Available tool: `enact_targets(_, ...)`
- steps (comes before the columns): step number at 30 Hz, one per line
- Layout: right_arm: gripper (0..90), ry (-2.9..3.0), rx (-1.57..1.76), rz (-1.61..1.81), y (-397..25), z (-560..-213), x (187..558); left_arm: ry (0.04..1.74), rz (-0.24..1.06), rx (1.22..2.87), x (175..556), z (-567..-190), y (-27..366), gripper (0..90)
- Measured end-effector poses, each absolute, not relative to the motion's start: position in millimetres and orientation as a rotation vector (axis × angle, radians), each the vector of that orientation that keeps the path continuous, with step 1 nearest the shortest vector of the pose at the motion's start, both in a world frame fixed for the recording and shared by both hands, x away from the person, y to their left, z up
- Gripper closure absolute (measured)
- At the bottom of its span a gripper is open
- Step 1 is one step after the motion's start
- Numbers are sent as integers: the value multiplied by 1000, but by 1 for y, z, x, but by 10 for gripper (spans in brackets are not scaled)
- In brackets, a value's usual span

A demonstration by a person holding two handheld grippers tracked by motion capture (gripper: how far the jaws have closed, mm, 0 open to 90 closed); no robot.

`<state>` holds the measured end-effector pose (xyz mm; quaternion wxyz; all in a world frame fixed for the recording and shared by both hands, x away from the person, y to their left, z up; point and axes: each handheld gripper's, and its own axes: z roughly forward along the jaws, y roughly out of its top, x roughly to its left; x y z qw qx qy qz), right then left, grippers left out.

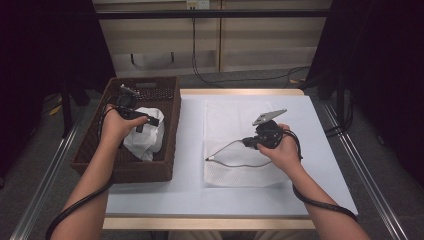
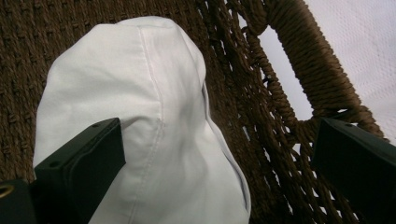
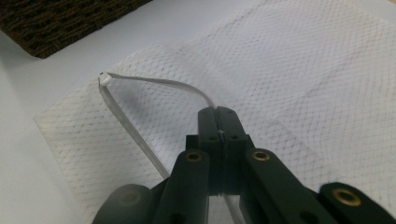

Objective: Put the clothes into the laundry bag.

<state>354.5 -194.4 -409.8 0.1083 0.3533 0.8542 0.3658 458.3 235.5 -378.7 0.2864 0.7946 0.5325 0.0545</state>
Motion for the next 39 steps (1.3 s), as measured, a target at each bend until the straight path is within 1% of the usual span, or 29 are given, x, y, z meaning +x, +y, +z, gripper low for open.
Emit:
enact_targets(5,900,2520,1037,1067,-193,-412,355,1446,176,2116,461,-381,239,23)
enact_targets(9,900,2525,1043,1058,-192,-413,354,1464,169,2122,463,-387,241,23)
enact_targets(10,900,2527,1045,1062,-193,-413,354,1481,180,2091,463,-389,241,20)
enact_targets(11,900,2527,1042,1062,-193,-414,355,1474,179,2118,464,-390,243,20)
enact_targets(16,900,2527,1044,1059,-192,-413,354,1504,199,2087,466,-398,247,16)
enact_targets(21,900,2524,1045,1061,-192,-413,354,1509,211,2108,468,-403,250,12)
enact_targets(36,900,2528,1024,1060,-189,-413,354,1556,240,2052,470,-398,264,9)
enact_targets(39,900,2524,1026,1048,-189,-414,354,1570,228,2034,470,-400,268,6)
